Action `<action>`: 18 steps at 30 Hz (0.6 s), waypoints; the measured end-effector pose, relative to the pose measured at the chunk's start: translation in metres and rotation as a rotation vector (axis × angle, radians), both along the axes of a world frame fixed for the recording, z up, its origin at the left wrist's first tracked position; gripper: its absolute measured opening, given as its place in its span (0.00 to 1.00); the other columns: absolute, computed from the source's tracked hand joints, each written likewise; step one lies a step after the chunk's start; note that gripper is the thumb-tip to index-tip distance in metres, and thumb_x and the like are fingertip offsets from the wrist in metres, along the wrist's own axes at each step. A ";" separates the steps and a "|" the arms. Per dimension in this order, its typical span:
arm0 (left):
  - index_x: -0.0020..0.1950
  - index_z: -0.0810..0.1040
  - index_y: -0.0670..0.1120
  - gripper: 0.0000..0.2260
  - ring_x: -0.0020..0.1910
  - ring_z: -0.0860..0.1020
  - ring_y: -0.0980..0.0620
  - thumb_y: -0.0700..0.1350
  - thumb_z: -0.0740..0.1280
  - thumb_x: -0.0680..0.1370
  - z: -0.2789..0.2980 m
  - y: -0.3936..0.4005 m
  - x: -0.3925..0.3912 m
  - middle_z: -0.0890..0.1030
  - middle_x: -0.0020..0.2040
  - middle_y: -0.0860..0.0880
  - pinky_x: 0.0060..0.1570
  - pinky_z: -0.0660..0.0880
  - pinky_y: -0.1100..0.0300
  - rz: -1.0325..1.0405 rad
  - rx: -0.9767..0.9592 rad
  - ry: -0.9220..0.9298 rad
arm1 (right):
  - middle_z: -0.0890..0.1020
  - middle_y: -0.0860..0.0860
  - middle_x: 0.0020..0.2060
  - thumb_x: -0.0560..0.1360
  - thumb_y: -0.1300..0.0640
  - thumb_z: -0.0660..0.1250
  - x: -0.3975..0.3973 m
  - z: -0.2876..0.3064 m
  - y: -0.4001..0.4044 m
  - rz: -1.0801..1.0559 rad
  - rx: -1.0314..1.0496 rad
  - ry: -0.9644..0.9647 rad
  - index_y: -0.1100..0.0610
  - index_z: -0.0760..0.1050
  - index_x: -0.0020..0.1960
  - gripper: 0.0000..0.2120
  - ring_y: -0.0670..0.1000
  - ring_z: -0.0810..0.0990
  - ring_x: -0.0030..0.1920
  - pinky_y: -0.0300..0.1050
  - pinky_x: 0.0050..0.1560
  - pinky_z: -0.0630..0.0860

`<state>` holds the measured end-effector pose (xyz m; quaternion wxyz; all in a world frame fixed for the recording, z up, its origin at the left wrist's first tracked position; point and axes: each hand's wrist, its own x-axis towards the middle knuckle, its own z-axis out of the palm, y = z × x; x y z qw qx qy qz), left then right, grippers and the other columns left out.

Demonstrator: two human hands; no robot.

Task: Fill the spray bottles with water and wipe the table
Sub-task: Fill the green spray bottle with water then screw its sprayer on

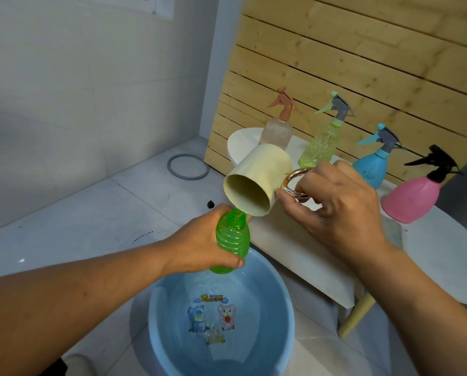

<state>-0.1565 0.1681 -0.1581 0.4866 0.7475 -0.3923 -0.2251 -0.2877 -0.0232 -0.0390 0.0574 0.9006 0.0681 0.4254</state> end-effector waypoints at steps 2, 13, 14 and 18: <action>0.58 0.66 0.74 0.36 0.51 0.81 0.65 0.59 0.84 0.59 -0.001 -0.001 0.000 0.79 0.53 0.66 0.41 0.79 0.68 0.008 -0.002 -0.002 | 0.75 0.49 0.36 0.79 0.46 0.70 0.000 0.000 -0.001 0.019 -0.014 -0.007 0.53 0.74 0.39 0.15 0.53 0.70 0.37 0.47 0.33 0.65; 0.58 0.68 0.70 0.36 0.50 0.79 0.68 0.62 0.82 0.55 -0.002 -0.001 0.002 0.80 0.51 0.65 0.44 0.79 0.67 0.085 0.032 -0.029 | 0.71 0.44 0.25 0.77 0.39 0.69 0.009 -0.018 -0.003 -0.183 0.830 0.193 0.53 0.71 0.34 0.22 0.46 0.67 0.30 0.46 0.32 0.65; 0.59 0.69 0.68 0.37 0.50 0.79 0.68 0.62 0.83 0.55 -0.002 -0.001 0.003 0.80 0.51 0.63 0.44 0.78 0.67 0.093 0.032 -0.024 | 0.70 0.43 0.24 0.77 0.38 0.68 0.011 -0.024 -0.006 -0.219 0.942 0.233 0.53 0.71 0.34 0.23 0.44 0.67 0.28 0.45 0.32 0.65; 0.60 0.71 0.63 0.35 0.49 0.80 0.66 0.58 0.84 0.57 0.003 -0.002 0.006 0.81 0.50 0.62 0.43 0.77 0.68 0.113 -0.016 0.012 | 0.76 0.49 0.28 0.79 0.40 0.67 0.022 -0.053 -0.012 -0.301 1.279 0.358 0.56 0.74 0.35 0.22 0.44 0.69 0.31 0.43 0.34 0.66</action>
